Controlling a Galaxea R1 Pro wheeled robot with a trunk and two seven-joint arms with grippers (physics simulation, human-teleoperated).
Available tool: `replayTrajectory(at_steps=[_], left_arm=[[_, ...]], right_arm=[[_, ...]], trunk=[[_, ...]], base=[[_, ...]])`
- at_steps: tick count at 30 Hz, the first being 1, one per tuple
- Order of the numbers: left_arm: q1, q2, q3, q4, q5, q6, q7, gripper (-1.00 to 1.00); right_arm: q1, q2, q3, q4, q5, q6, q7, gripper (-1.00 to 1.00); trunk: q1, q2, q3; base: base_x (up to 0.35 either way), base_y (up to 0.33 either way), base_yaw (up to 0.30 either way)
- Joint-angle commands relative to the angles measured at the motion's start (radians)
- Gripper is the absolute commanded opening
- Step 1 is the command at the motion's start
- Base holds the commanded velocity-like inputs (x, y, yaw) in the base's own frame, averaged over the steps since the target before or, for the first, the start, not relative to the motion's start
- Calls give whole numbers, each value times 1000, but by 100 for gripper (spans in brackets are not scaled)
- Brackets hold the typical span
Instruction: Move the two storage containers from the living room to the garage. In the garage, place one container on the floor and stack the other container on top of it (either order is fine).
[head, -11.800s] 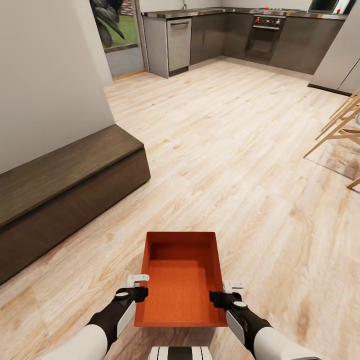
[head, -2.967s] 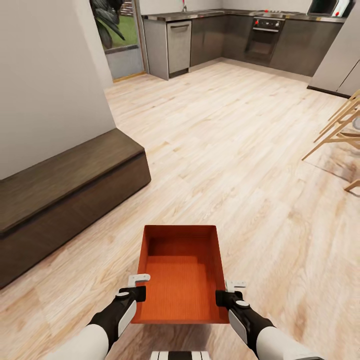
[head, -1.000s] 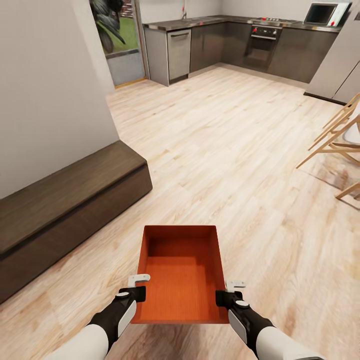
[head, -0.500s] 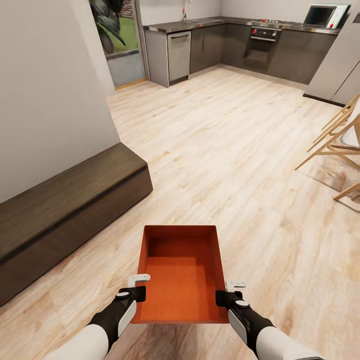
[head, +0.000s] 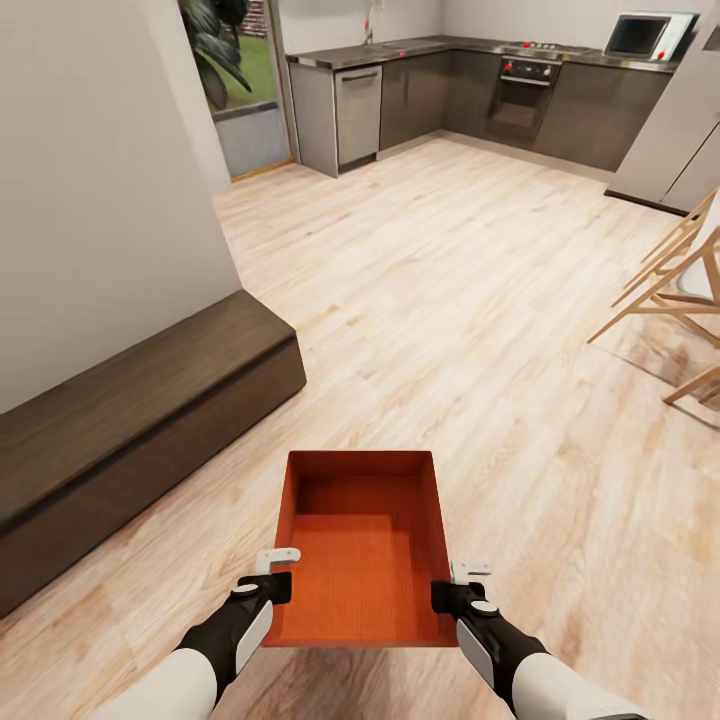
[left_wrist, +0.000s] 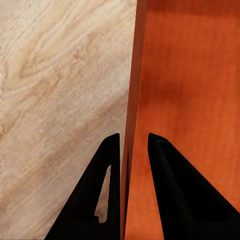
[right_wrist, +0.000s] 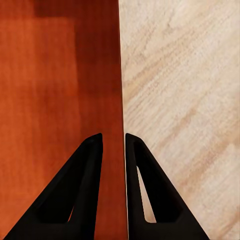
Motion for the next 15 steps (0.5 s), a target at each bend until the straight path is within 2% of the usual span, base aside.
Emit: replayTrajectory(at_steps=[1,15], left_arm=[[1,1,-1,1,0,8,12,-100],[1,1,-2,1,0,8,12,-100]], right_arm=[[-1,-6,-17,-4,4,-4,-7,-100],[-1,-6,-17,-4,6,-3,-7,-100]], trunk=[[-4,7,3],[-58,105,47]], base=[[0,0,0],[0,0,0]])
